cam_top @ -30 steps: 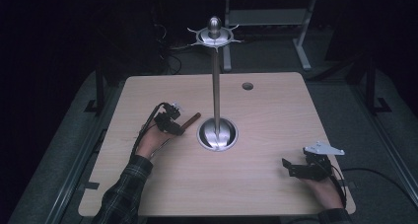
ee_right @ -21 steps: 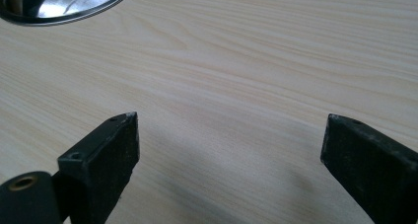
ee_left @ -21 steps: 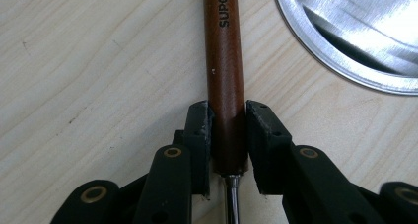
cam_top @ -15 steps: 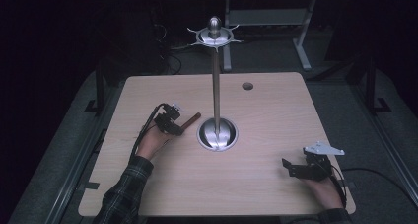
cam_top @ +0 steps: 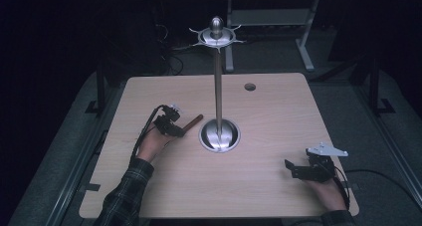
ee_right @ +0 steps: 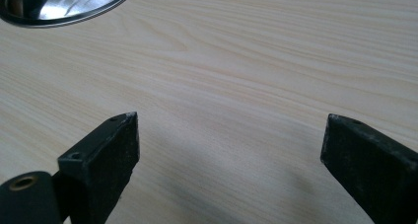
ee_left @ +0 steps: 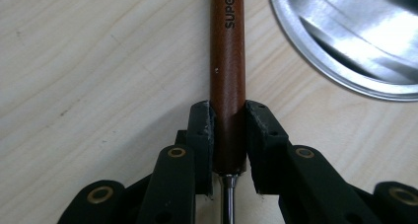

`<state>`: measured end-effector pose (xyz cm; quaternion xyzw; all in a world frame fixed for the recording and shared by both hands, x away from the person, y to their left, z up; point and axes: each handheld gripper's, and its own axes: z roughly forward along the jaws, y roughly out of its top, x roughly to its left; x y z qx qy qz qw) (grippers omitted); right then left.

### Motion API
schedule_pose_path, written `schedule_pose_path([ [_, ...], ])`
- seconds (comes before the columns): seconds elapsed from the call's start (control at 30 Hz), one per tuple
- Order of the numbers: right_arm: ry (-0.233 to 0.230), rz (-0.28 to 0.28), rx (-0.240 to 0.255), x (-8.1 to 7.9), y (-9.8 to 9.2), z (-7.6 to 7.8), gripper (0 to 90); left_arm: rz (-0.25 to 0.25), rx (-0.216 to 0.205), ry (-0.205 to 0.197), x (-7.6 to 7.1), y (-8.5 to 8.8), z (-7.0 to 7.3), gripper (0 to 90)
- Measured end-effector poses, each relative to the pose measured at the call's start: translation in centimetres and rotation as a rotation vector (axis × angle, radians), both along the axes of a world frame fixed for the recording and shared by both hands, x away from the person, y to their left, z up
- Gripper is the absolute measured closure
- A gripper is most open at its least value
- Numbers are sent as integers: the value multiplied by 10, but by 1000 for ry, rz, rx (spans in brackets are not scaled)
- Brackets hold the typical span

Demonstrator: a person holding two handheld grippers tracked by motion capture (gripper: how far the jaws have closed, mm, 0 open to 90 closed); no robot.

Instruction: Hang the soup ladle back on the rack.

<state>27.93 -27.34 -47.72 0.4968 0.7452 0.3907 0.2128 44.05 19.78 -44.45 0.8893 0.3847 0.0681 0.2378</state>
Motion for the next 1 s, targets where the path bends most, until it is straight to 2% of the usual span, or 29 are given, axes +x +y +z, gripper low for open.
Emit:
schedule_pose_path([
  [0.13, 1, 1, 0, 0, 1, 0, 72, -16, -35, -10, -3, 8, 8, 737],
  [0.17, 2, 1, 0, -1, 1, 0, 72, -13, -56, -16, -4, 10, 9, 737],
  [0.2, 2, 1, 0, -1, 1, 0, 72, -13, -56, -16, -4, 10, 9, 737],
  [0.23, 4, 1, 0, -1, 1, 0, 72, -18, -81, -24, -7, 13, 14, 737],
  [0.3, 3, 0, 0, -1, 0, 0, 72, -33, -101, -44, -9, 17, 20, 736],
  [0.4, 1, 0, 3, 0, 1, 0, 72, -26, -149, -53, -13, 19, 27, 737],
  [0.47, 4, 3, 0, -1, 2, 0, 72, -44, -171, -66, -15, 22, 33, 736],
  [0.53, 2, 3, 0, -1, 1, 0, 72, -32, -209, -83, -17, 24, 37, 737],
  [0.6, 1, 0, 3, -1, 0, 0, 72, -40, -215, -85, -18, 26, 40, 737],
  [0.77, -4, 6, 1, 1, 2, 1, 72, -53, -266, -114, -25, 32, 50, 737],
  [0.83, -4, 9, -1, 0, 3, 1, 72, -59, -267, -117, -26, 34, 53, 737],
  [0.9, -4, 9, 0, 0, 2, 1, 72, -57, -302, -135, -29, 38, 58, 738],
  [0.97, -6, 7, 2, 0, 2, 1, 72, -54, -313, -140, -30, 39, 60, 738],
  [1.0, -9, 8, 2, 0, 1, 1, 72, -50, -336, -147, -33, 41, 63, 738],
])
